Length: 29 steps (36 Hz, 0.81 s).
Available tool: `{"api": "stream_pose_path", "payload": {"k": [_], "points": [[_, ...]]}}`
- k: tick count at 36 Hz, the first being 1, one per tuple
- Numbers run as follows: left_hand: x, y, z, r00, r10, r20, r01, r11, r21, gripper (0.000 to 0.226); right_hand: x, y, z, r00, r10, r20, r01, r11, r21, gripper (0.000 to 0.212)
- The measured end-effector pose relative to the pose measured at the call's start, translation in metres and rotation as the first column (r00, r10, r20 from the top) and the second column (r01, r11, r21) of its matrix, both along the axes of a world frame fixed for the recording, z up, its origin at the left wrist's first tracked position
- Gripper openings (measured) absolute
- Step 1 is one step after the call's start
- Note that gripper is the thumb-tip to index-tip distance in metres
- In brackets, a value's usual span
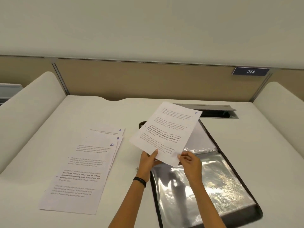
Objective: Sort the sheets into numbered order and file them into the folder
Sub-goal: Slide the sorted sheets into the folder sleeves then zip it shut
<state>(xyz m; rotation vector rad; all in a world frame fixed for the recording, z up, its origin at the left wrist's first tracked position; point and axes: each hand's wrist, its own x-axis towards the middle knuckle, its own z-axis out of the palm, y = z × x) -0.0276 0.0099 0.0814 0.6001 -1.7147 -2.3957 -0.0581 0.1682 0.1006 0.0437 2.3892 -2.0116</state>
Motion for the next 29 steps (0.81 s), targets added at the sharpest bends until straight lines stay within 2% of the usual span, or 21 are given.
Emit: {"api": "stream_pose_path", "payload": {"k": [4, 7, 11, 15, 20, 25, 29], "points": [[-0.006, 0.010, -0.004, 0.998, 0.023, 0.050, -0.020, 0.999, -0.047, 0.047, -0.003, 0.016, 0.001, 1.000, -0.002, 0.011, 0.002, 1.000, -0.006, 0.015], [-0.008, 0.019, -0.004, 0.997, 0.032, 0.071, -0.027, 0.998, -0.063, 0.049, -0.006, 0.030, 0.000, 0.999, 0.009, 0.042, -0.009, 1.000, -0.016, 0.009], [-0.011, 0.031, -0.005, 0.996, 0.033, 0.078, -0.027, 0.997, -0.075, 0.035, -0.011, 0.051, 0.000, 0.992, 0.010, 0.122, -0.002, 0.998, -0.065, 0.013], [-0.014, 0.043, -0.006, 0.998, -0.024, 0.057, 0.030, 0.994, -0.109, 0.031, -0.012, 0.075, 0.006, 0.971, 0.014, 0.239, 0.036, 0.978, -0.203, 0.017], [-0.014, 0.060, -0.012, 0.987, -0.129, 0.094, 0.141, 0.979, -0.145, 0.029, -0.017, 0.114, 0.008, 0.945, -0.016, 0.327, 0.116, 0.951, -0.286, 0.024], [-0.014, 0.080, -0.016, 0.966, -0.230, 0.114, 0.248, 0.952, -0.180, 0.028, -0.020, 0.157, 0.005, 0.925, -0.071, 0.373, 0.201, 0.925, -0.323, 0.024], [-0.017, 0.095, -0.019, 0.950, -0.285, 0.131, 0.309, 0.919, -0.243, 0.031, -0.025, 0.192, 0.003, 0.920, -0.107, 0.377, 0.221, 0.935, -0.276, 0.024]]}}
